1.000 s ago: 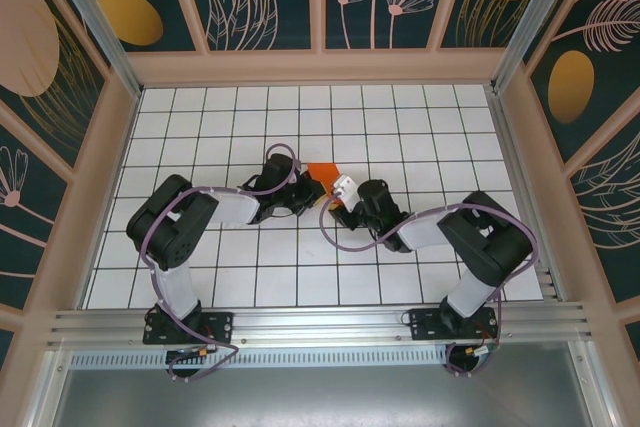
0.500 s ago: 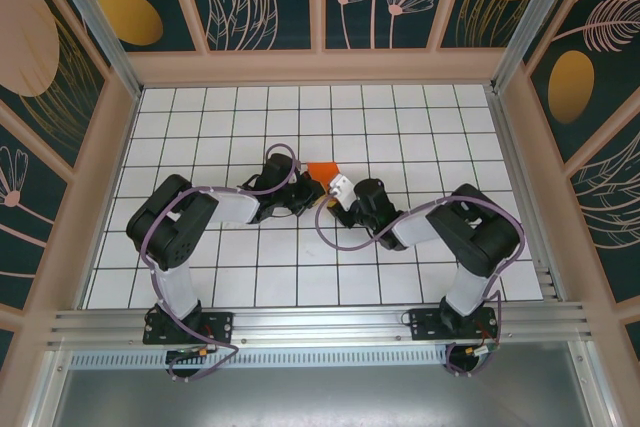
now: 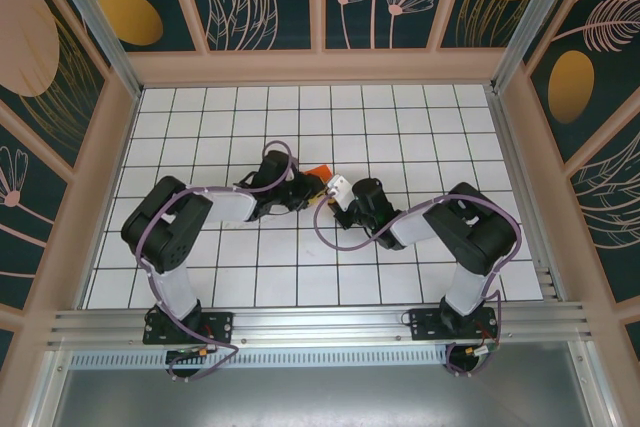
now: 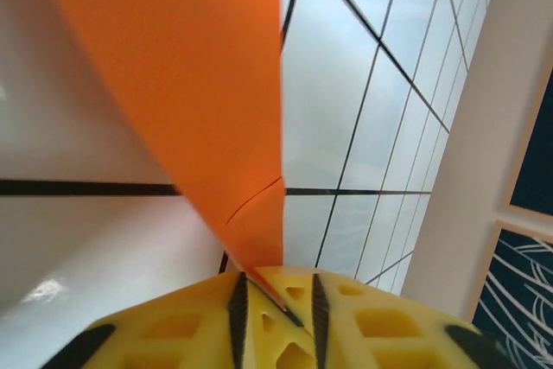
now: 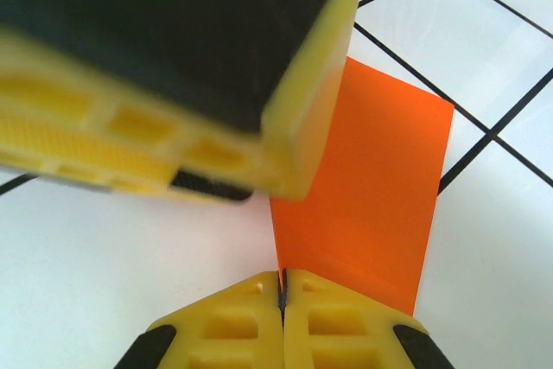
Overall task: Fold a paper plane with a square sheet of paper (pick it up from the middle)
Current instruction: Fold the wing for the fifth time at the center of the table.
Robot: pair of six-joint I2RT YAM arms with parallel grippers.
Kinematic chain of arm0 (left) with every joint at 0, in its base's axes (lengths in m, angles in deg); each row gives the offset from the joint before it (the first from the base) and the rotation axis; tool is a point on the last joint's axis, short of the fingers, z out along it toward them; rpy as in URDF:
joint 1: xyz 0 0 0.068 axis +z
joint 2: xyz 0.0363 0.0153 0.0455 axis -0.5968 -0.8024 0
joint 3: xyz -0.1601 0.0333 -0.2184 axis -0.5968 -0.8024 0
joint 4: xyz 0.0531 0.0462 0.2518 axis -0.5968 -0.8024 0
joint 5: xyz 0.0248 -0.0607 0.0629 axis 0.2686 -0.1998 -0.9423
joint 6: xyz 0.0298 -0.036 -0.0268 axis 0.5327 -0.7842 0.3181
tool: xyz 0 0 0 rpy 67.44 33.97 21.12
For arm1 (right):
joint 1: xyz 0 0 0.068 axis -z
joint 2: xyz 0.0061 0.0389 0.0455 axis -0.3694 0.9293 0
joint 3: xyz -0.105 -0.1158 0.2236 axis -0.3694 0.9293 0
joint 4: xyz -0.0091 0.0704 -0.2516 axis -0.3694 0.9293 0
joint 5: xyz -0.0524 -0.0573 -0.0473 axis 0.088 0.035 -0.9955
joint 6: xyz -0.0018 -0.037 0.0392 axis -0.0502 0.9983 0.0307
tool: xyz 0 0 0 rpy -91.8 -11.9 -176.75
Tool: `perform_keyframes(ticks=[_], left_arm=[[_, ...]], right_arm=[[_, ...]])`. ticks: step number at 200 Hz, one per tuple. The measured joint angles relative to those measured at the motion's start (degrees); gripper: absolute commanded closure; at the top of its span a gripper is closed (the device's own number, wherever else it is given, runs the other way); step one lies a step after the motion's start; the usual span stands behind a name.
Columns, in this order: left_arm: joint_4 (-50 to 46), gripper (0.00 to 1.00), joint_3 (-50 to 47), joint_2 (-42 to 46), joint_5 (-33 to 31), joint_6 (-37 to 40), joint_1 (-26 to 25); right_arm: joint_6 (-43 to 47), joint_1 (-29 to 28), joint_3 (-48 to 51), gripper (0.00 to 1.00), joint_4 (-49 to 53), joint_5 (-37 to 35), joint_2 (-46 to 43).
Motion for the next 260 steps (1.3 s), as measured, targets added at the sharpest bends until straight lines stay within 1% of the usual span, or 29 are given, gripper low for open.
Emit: perform_keyframes(ticks=[30, 51, 95, 137, 183, 225, 260], left_arm=[[-3.1, 0.59, 0.3, 4.7, -1.0, 1.7, 3.2], [-3.7, 0.59, 0.3, 7.7, -1.8, 2.6, 5.1], [-2.9, 0.58, -2.0, 9.5, -2.1, 4.2, 5.6], [1.8, 0.59, -8.4, 11.4, -2.0, 5.5, 5.6], [9.6, 0.6, -14.3, 11.9, -1.2, 5.4, 5.4], [14.6, 0.66, -15.4, 11.3, 0.2, 5.4, 4.4], [17.8, 0.68, -15.4, 9.4, 1.1, 5.4, 3.8]], right_arm=[[-2.9, 0.7, 0.0, 0.99, 0.3, 3.6, 0.0], [-6.2, 1.5, -0.2, 1.0, 0.8, 6.9, 0.0], [-16.5, 3.6, -1.8, 1.0, 1.5, 15.3, 0.0], [-26.6, 7.0, -3.6, 1.0, 2.7, 23.0, 0.2], [-32.0, 8.2, -6.8, 1.0, 5.4, 28.7, 2.0], [-37.0, 9.3, -7.5, 1.0, 5.8, 32.6, 2.5], [-42.1, 10.6, -8.6, 1.0, 5.8, 36.3, 4.4]])
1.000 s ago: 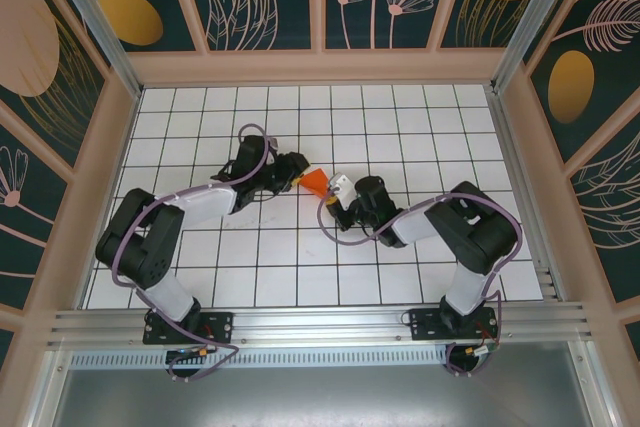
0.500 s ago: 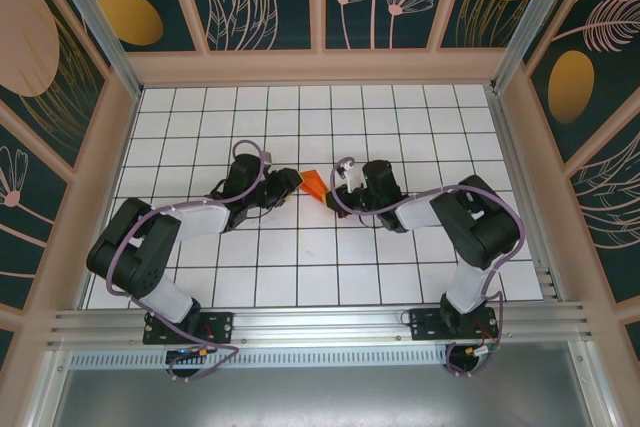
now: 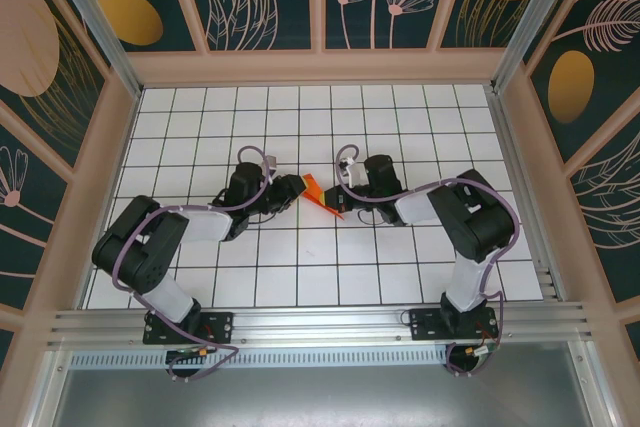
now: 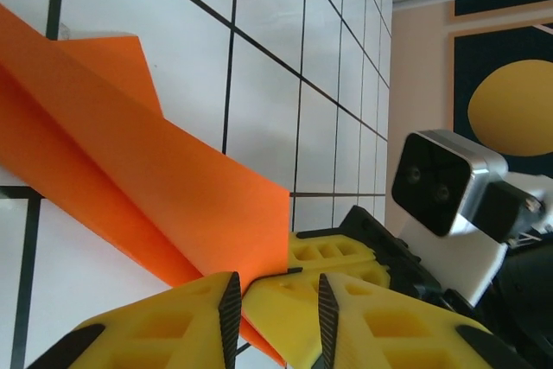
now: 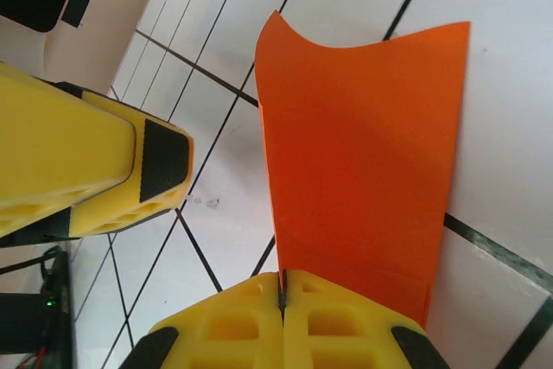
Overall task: Fold a paper plane with a square sheet of paper (pick it up from the middle)
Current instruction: Fold the wing for the fifth time at the center of the table.
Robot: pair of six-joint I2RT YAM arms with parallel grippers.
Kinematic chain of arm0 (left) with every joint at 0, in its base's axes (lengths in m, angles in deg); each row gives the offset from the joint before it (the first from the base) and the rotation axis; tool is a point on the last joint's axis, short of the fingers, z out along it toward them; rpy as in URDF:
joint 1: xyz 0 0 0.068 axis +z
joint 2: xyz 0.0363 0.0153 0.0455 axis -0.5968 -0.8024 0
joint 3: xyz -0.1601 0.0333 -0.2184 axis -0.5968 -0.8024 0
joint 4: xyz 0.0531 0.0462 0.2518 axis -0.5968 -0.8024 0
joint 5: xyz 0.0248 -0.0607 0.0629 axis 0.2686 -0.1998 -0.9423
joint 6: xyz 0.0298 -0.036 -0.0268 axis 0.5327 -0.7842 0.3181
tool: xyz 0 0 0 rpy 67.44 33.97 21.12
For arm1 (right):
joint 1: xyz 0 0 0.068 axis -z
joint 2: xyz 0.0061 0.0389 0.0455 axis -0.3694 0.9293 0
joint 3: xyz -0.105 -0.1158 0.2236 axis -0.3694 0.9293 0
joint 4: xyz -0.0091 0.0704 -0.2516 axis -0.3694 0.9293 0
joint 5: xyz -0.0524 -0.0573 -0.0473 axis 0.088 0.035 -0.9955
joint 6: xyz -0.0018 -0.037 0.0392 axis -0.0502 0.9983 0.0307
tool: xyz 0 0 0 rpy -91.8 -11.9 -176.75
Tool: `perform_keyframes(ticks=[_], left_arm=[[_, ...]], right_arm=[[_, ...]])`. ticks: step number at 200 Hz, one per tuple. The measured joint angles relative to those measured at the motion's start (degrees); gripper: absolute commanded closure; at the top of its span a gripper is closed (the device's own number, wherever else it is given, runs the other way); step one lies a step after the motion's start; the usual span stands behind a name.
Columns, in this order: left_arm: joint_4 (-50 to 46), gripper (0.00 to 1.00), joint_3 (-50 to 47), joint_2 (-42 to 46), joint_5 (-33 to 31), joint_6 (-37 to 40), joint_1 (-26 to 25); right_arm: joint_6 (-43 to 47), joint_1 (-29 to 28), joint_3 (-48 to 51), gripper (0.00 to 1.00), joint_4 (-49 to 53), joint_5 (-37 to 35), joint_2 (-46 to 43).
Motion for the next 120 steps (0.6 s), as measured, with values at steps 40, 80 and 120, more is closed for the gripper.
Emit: perform_keyframes(ticks=[40, 80, 120], left_arm=[[2.1, 0.7, 0.1, -2.4, 0.5, 0.2, -0.5], [3.6, 0.71, 0.9, -5.4, 1.5, 0.4, -1.2], [3.8, 0.72, 2.6, -8.0, 2.3, 0.8, -1.7]], right_arm=[[-5.5, 2.4, -0.1, 1.0, 0.0, 2.8, 2.3], [-7.9, 2.8, -0.2, 1.0, 0.0, 4.7, 3.3], [-9.1, 2.8, -1.0, 1.0, 0.4, 5.8, 5.0]])
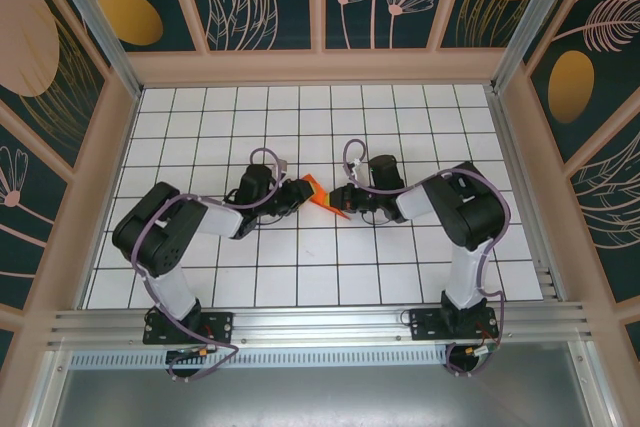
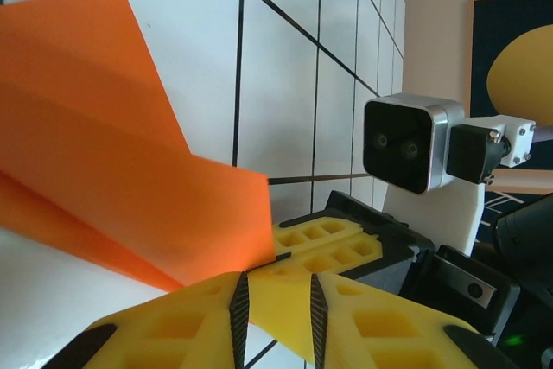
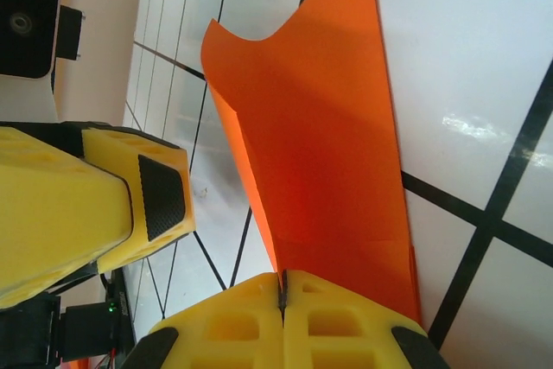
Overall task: Fold a paper plane with a square sheet of paper (pick it up from the middle)
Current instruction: Fold the wing for the fifth time at the center of the table.
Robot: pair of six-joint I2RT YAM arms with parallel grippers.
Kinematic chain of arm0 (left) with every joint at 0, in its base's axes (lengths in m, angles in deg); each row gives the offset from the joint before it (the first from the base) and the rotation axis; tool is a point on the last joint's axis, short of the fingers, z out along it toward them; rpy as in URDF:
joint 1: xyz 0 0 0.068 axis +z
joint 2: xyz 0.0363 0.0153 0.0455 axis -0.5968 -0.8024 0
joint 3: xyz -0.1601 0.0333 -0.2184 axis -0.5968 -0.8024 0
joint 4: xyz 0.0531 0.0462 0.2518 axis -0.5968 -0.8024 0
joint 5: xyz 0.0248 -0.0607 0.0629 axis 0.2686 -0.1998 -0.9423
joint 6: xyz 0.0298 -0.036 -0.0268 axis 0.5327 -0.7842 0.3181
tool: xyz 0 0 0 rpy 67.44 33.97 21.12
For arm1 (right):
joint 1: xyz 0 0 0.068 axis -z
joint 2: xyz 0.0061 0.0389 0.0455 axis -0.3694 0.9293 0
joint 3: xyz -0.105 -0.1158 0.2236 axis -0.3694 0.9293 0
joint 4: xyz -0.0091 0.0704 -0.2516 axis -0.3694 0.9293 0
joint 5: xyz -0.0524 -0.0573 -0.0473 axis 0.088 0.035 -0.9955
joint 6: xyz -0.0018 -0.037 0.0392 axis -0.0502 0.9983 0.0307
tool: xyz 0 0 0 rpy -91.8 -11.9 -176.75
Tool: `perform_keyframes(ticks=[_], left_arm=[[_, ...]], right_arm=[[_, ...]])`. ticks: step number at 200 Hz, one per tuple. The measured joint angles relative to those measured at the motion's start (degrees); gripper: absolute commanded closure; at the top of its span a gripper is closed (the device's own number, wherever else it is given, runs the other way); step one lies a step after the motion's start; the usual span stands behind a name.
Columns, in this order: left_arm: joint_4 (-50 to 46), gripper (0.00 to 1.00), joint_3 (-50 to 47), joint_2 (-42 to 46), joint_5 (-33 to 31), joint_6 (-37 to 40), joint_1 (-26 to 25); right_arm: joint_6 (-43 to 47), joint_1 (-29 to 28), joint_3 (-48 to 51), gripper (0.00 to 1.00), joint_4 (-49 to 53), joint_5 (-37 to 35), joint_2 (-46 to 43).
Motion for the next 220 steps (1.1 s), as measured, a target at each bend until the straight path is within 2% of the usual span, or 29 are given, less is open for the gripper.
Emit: perform_keyframes(ticks=[119, 220], left_arm=[[0.0, 0.8, 3.1, -4.9, 0.7, 1.5, -0.4], [-4.3, 0.84, 5.6, -6.0, -2.9, 2.1, -0.4]], right_arm=[[-2.3, 0.5, -1.6, 1.0, 3.0, 1.2, 1.5], [9.9, 0.5, -6.3, 0.69, 13.6, 1.1, 0.4]])
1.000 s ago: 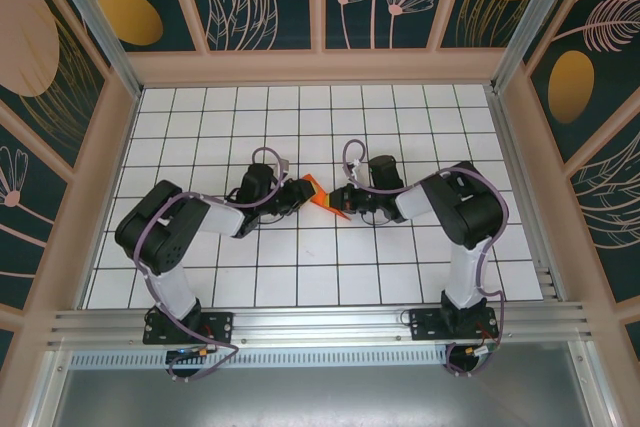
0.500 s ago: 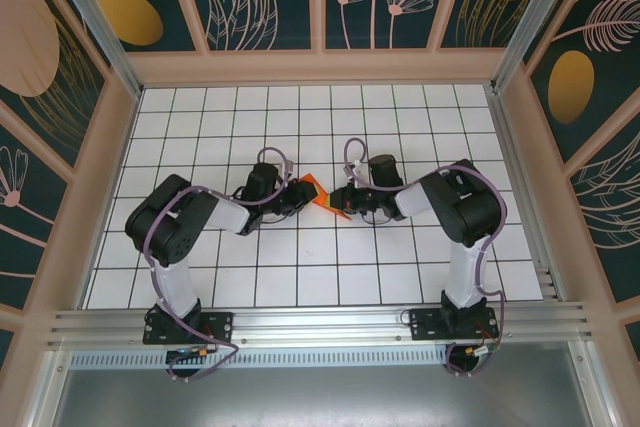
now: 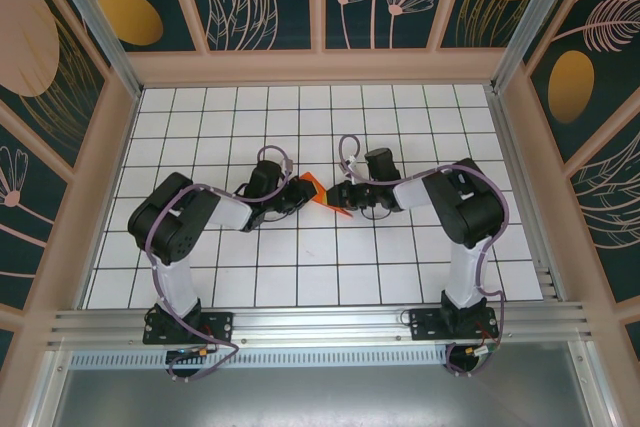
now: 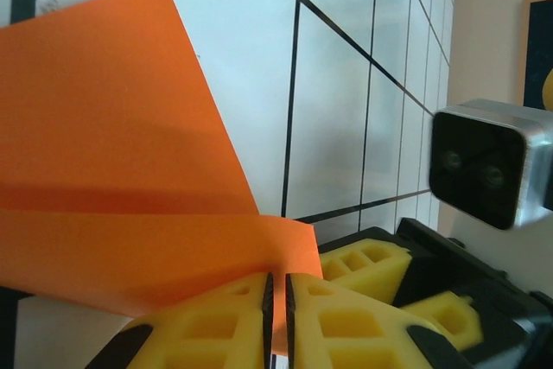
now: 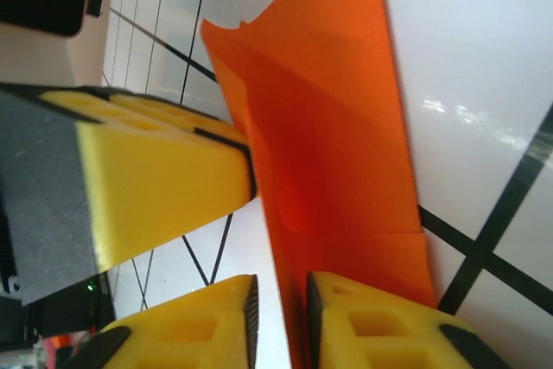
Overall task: Fold a paper plane with a square sheet of paper (pick it up from the middle)
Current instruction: Fold the wing for the fifth time at the center of the table.
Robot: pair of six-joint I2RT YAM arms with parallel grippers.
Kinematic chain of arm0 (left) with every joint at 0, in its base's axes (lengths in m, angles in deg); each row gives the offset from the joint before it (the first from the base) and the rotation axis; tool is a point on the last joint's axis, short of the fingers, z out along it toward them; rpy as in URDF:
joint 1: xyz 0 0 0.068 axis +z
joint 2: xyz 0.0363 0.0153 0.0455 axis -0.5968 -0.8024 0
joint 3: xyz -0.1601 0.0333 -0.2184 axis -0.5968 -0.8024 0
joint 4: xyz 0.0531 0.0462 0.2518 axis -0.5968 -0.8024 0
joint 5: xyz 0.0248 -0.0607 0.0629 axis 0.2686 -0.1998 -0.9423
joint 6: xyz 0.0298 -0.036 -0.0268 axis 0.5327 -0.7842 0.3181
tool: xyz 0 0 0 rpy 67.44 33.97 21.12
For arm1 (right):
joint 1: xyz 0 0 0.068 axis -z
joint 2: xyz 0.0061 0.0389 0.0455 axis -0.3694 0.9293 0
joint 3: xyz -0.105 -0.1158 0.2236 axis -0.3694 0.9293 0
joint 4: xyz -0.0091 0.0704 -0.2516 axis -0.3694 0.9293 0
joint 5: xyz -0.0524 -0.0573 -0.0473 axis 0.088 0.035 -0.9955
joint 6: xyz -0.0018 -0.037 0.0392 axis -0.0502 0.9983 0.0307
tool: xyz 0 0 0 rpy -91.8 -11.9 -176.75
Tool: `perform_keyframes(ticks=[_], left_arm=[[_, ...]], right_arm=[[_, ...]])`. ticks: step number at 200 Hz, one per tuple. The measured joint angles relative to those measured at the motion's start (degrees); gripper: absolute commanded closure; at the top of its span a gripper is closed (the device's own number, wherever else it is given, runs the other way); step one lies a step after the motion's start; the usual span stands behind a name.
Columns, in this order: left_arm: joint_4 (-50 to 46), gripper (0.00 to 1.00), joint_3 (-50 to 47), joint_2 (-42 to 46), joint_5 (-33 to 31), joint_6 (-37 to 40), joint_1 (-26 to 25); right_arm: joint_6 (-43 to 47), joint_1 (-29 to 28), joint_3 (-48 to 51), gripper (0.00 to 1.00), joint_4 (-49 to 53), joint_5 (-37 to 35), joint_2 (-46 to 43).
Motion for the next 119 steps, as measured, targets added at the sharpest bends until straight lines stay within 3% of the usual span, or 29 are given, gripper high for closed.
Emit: perform_keyframes(ticks=[30, 119], left_arm=[[-1.3, 0.84, 1.1, -1.1, -0.6, 0.2, 0.0], [-3.5, 0.85, 2.1, -1.6, -0.9, 1.1, 0.0]], right_arm=[[4.5, -0.2, -0.5, 0.63, 2.8, -2.3, -1.3], [20.5, -2.1, -1.7, 0.67, 10.3, -9.0, -3.2]])
